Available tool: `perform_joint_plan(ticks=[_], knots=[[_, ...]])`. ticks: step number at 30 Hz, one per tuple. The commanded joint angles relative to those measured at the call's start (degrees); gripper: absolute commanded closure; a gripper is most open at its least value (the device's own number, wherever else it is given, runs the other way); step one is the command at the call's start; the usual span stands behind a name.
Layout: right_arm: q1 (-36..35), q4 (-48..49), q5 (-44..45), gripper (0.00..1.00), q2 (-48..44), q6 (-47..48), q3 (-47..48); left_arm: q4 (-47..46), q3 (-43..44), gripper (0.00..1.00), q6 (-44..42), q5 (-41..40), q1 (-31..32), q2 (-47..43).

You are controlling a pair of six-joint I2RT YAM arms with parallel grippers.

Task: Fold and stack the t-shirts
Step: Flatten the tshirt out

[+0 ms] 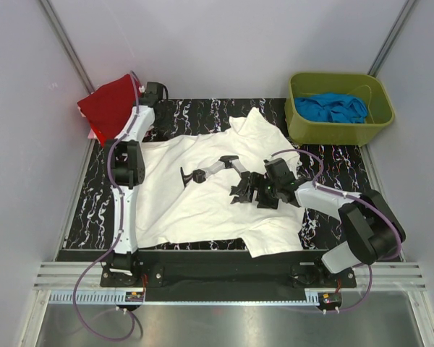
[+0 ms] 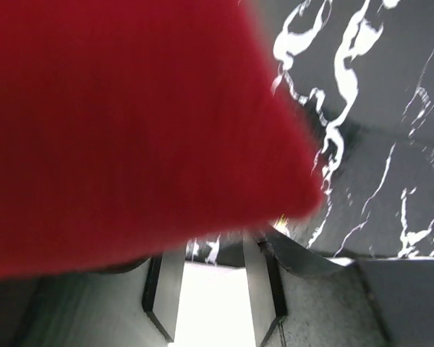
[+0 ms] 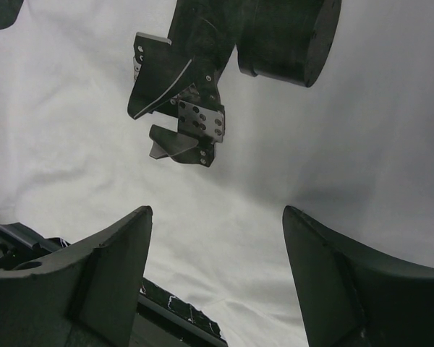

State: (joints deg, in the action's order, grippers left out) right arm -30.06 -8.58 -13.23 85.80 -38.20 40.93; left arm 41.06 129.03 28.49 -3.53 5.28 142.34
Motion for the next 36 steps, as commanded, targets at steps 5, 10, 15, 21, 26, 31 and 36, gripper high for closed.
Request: perform_joint_plan(ticks=[5, 10, 15, 21, 26, 31, 36], knots=[[-0.43, 1.55, -0.57, 0.22, 0.51, 1.02, 2.58, -2.47, -4.73, 0.56, -1.51, 0.02, 1.13, -9.75], [-0.43, 1.63, -0.3, 0.22, 0.07, 1.02, 2.23, -5.11, -30.51, 0.24, -0.28, -2.19, 2.63, -35.12], [-0.43, 1.81, 2.15, 0.21, -4.21, 0.23, 0.39, -3.72, -53.06, 0.01, 4.54, -0.08, 2.72, -56.97], [-0.52, -16.22, 16.44, 0.1, -22.56, -7.13, -0.6, 3.04, -70.38, 0.01, 8.24, 4.48, 7.11, -75.18], [-0.43, -37.27, 21.85, 0.07, -36.72, -16.8, -0.67, 10.16, -74.45, 0.01, 6.67, 4.32, 10.89, -84.41], [-0.52, -46.79, 13.51, 0.18, -49.48, -26.4, -10.84, 12.47, -78.22, 0.01, 5.17, 3.88, 10.89, -92.31], [-0.52, -47.23, 8.31, 0.21, -52.06, -26.58, -14.57, 11.41, -81.74, 0.01, 6.4, 5.37, 10.89, -96.2]])
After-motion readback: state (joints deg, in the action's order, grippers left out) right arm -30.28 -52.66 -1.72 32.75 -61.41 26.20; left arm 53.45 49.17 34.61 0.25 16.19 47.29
